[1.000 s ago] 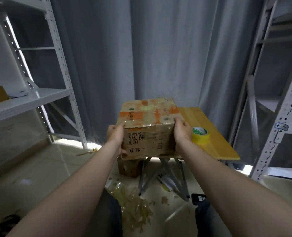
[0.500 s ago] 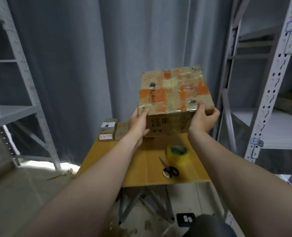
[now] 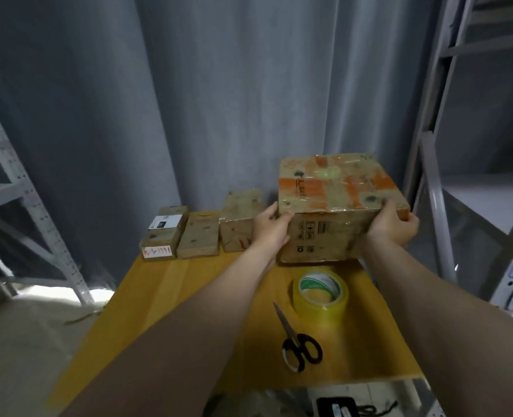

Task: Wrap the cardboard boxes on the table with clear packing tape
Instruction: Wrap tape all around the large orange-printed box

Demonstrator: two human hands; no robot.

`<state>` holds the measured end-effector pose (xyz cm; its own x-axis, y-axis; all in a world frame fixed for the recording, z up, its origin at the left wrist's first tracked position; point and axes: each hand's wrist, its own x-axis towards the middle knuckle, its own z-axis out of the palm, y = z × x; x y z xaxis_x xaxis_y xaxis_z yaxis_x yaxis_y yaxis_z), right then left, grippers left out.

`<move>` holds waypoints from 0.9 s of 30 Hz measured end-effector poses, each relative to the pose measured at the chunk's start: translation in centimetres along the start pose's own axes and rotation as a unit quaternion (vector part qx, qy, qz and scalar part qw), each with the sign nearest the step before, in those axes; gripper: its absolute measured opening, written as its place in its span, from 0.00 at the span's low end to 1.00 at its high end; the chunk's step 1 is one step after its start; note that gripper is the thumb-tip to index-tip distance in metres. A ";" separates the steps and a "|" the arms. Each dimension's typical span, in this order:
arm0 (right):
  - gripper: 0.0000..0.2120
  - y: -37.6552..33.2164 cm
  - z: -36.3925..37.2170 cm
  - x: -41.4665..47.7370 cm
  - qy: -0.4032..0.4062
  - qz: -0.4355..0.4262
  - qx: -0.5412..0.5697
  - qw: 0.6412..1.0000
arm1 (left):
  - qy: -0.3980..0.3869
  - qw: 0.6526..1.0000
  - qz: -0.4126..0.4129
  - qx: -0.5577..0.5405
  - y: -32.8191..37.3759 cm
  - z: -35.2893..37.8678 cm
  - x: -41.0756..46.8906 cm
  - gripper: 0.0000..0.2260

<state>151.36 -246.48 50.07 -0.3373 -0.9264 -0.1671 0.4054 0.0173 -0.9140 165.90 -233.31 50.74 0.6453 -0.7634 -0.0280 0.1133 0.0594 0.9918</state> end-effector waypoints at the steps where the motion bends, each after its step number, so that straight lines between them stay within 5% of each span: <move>1: 0.23 0.7 0.5 0.8 -0.004 0.004 -0.007 1.000 | 0.012 1.000 -0.001 -0.003 -0.5 0.1 0.7 0.23; 12: 0.30 6.0 3.1 3.0 -0.111 -0.057 -0.158 0.980 | 0.182 0.980 0.021 0.079 -4.5 0.7 5.6 0.17; 18: 0.28 5.0 0.5 -0.1 -0.184 -0.003 -0.338 0.923 | 0.060 0.970 -0.005 0.236 -4.6 -1.2 0.8 0.20; 24: 0.24 6.8 -3.0 -2.8 -0.297 0.029 -0.506 0.809 | -0.072 0.917 -0.098 0.380 -4.5 -4.1 -6.3 0.03; 27: 0.18 6.3 -4.5 -4.9 -0.332 0.006 -0.545 0.770 | -0.170 0.874 -0.121 0.440 -5.4 -4.6 -8.9 0.14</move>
<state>151.72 -240.12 43.41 0.3173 -0.9051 -0.2830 -0.6711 -0.0035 -0.7413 163.01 -223.84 45.03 0.4038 -0.8411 -0.3599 -0.5054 -0.5330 0.6786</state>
